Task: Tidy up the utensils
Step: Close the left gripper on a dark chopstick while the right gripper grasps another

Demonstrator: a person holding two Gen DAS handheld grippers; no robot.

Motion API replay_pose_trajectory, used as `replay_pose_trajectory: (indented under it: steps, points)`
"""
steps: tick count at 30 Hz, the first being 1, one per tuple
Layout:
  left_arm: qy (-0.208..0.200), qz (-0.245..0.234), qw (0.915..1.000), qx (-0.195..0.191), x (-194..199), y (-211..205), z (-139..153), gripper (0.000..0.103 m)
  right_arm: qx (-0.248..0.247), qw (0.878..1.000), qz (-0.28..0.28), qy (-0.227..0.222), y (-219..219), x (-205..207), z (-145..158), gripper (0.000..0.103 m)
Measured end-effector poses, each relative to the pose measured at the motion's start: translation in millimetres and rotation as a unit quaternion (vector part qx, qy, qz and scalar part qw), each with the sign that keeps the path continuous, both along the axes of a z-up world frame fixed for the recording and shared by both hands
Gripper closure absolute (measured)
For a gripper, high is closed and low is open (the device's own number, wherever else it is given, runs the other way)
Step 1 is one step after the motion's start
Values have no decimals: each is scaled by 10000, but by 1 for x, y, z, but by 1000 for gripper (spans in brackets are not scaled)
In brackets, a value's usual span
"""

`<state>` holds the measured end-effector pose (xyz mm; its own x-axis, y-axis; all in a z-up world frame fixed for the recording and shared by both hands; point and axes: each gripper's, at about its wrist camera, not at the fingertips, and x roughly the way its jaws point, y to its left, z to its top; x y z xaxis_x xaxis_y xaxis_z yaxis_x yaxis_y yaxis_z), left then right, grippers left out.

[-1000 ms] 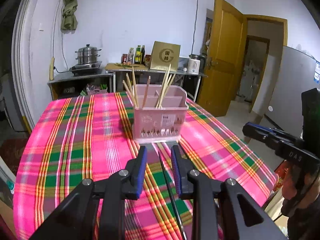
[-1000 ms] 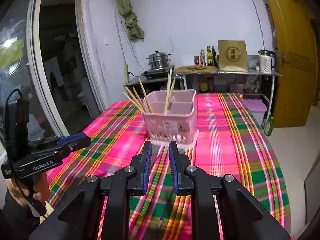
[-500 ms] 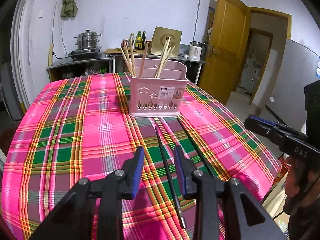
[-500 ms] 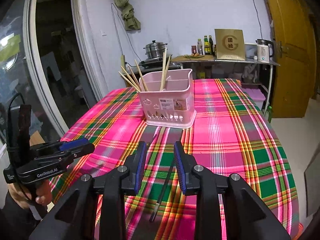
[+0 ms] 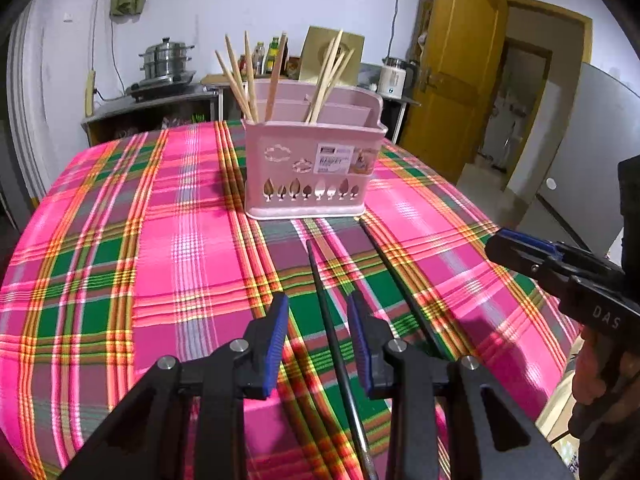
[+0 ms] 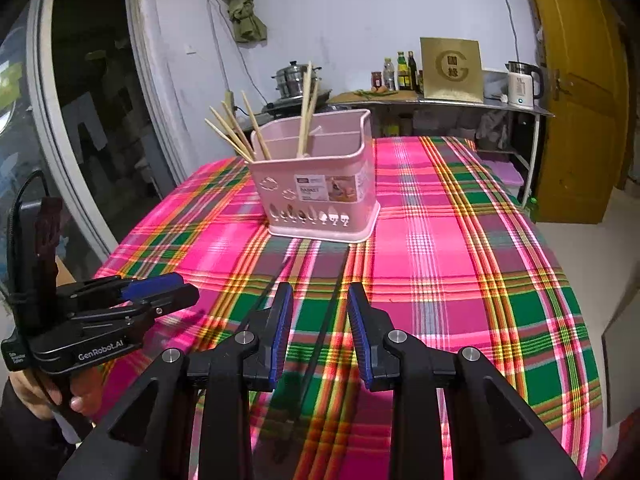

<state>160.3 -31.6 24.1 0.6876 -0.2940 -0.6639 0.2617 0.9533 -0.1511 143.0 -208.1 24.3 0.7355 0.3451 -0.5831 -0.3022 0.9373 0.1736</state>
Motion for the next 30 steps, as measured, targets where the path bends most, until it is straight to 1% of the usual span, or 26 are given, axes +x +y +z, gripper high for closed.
replay_pose_trajectory:
  steps: [10,13,16,19,21,22,24,30]
  points:
    - [616,-68,9980,-123,49,-12,-30,71,-158,9992,1,370,6,31,-19,74]
    - [710,-72,9974,-99,58,-17,-36,72,-188,9988,10,458,8,36,-24,74]
    - [761,-90,9970,-66,65,-22,-39,76,-227,9983,17,532,11,43,-28,74]
    - [816,-77,9966,48,70,-25,-43,84,-251,9979,9,600,12,48,-31,74]
    - [744,-55,9971,154,72,-28,-43,89,-243,9976,4,646,13,52,-33,74]
    - [740,-44,9971,180,73,-28,-43,90,-239,9975,1,672,13,55,-34,74]
    - [723,-26,9972,197,73,-27,-43,95,-232,9972,0,706,14,58,-35,74]
    - [720,72,9971,231,75,-18,-42,96,-300,9965,65,774,21,68,-39,74]
